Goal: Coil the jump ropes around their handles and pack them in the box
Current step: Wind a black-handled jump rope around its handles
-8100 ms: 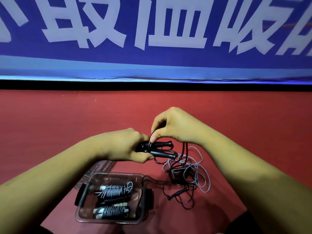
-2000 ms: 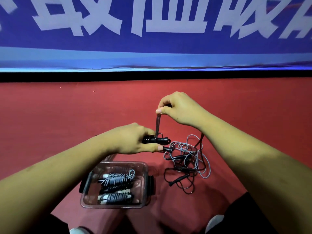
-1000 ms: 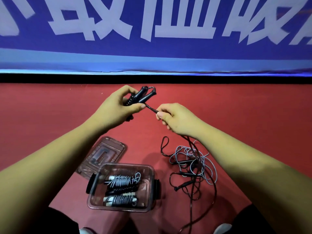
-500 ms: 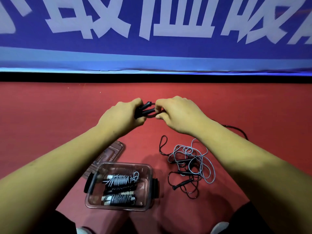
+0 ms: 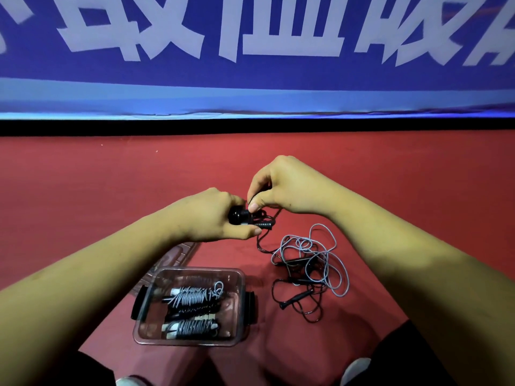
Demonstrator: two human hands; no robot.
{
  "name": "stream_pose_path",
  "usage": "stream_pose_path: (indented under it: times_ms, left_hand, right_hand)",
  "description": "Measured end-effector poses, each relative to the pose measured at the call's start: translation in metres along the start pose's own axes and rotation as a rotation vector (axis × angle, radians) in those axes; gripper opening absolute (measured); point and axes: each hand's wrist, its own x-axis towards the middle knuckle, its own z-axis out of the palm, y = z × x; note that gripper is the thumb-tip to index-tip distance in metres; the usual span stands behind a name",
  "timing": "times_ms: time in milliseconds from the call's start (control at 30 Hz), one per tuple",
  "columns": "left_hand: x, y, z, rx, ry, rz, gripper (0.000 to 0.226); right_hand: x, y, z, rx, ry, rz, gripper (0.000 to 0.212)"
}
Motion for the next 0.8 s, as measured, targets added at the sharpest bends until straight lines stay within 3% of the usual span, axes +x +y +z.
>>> stream_pose_path:
  times_ms: [200, 333, 433, 500, 567, 667, 800]
  left_hand:
    - [-0.008, 0.007, 0.004, -0.082, 0.022, 0.184, 0.037]
    - [-0.015, 0.012, 0.002, -0.397, 0.082, 0.2, 0.028]
    - [-0.018, 0.015, -0.001, -0.707, 0.151, 0.152, 0.034]
    - [-0.017, 0.016, -0.005, -0.828, 0.218, 0.096, 0.027]
    - [-0.016, 0.015, -0.01, -0.917, 0.278, 0.071, 0.02]
    - [-0.015, 0.012, -0.018, -0.95, 0.342, 0.079, 0.024]
    - [-0.01, -0.003, -0.025, -0.809, 0.466, -0.012, 0.01]
  right_hand:
    - [0.0, 0.009, -0.004, 0.164, -0.032, -0.007, 0.015]
    - [-0.001, 0.018, -0.009, 0.268, 0.023, 0.017, 0.006]
    - [0.0, 0.024, -0.007, 0.368, 0.027, 0.073, 0.026]
    - [0.001, 0.024, -0.004, 0.438, 0.016, 0.109, 0.039]
    - [0.003, 0.021, 0.0, 0.478, 0.009, 0.116, 0.035]
    - [0.005, 0.018, 0.005, 0.464, -0.011, 0.133, 0.025]
    - [0.007, 0.022, 0.012, 0.396, -0.076, 0.175, 0.022]
